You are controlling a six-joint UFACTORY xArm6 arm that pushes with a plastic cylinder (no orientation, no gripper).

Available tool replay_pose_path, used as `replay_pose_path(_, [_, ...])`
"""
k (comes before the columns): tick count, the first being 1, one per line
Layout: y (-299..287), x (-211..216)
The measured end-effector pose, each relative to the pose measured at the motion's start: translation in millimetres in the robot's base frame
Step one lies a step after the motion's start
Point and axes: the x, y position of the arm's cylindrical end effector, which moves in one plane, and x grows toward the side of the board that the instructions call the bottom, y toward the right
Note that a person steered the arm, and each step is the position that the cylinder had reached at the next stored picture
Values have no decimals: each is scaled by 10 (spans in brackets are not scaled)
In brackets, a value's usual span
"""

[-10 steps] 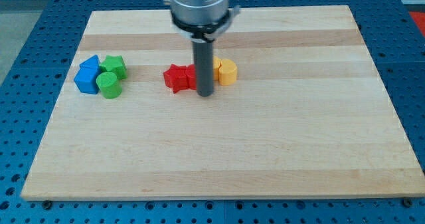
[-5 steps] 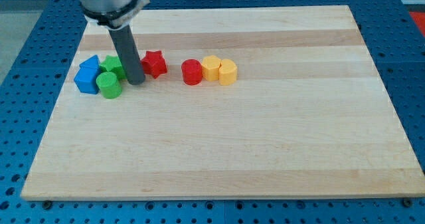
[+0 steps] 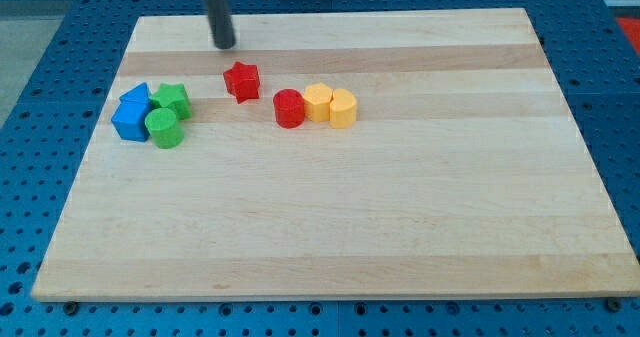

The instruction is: Move the red star towards the top center of the board

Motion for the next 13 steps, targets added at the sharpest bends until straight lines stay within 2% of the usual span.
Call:
replay_pose_path(1, [-218,178])
replay_pose_path(4, [-218,861])
replay_pose_path(5, [-69,887])
replay_pose_path(7, [718,891])
replay_pose_path(9, [888,1270])
replay_pose_path(10, [1202,1204])
replay_pose_path(11, [1578,851])
replay_pose_path(12, [1647,414])
replay_pose_path(13, [1687,406])
